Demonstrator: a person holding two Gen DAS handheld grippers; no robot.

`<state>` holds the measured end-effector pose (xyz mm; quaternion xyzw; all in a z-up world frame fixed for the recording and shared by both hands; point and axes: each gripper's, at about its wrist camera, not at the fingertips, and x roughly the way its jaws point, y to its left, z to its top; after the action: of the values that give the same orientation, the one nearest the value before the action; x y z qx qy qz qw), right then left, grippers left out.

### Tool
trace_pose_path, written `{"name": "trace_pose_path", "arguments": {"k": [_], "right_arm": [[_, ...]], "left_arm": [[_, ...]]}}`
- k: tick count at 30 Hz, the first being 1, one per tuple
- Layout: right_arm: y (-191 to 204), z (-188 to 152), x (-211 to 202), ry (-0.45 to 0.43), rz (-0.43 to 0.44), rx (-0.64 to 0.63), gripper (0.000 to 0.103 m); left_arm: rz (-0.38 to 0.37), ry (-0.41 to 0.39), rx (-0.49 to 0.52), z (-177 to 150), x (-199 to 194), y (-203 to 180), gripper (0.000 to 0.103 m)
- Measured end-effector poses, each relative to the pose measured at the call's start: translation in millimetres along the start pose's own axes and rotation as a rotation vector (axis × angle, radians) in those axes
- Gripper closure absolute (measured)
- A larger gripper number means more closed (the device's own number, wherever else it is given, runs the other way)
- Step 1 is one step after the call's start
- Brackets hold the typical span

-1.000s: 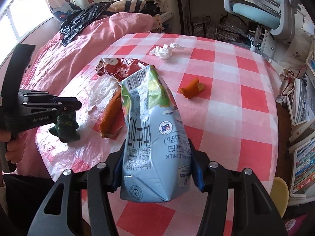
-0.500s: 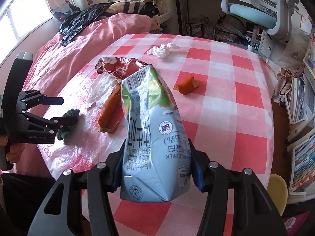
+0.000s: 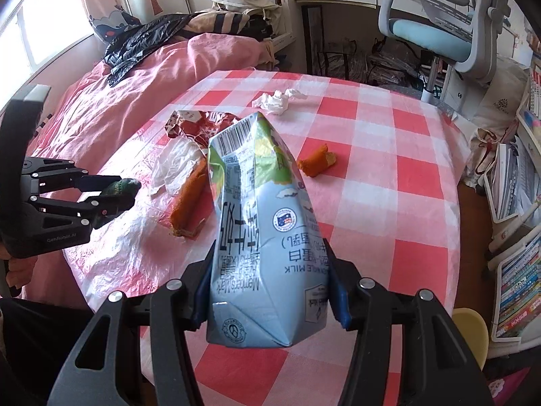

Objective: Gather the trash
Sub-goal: 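Lift the milk carton with the right tool while the left tool grasps the green tree toy, then carry the carton over the yellow bin and open the right tool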

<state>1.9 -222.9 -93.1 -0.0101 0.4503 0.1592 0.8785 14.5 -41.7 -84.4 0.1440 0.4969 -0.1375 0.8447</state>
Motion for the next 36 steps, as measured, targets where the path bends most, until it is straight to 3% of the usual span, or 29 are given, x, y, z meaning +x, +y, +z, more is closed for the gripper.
{"name": "trace_pose_path", "arguments": {"k": [3,7,15,26,36], "right_arm": [[2.1,0.2,-4.0,-0.033,-0.020,-0.022,0.048],[6.2,1.3,-4.1,-0.061,-0.044,-0.042,0.048],[20.2,6.3,-2.2,-0.113,-0.073,-0.060,0.048],[26.9,6.2,-2.3,-0.151,-0.101,-0.066,0.048],[13.5,9.4,-59.5,-0.238,-0.175,-0.065,0.048]], "left_arm": [[-0.002,-0.102,-0.017,13.6,-22.6,-11.6,0.071],[-0.007,-0.169,-0.060,24.8,-40.1,-18.1,0.070],[-0.004,-0.187,-0.210,28.9,-50.5,8.5,0.070],[-0.001,-0.224,-0.240,28.2,-61.2,19.6,0.070],[-0.070,-0.266,-0.221,34.7,-69.5,-6.1,0.070]]}}
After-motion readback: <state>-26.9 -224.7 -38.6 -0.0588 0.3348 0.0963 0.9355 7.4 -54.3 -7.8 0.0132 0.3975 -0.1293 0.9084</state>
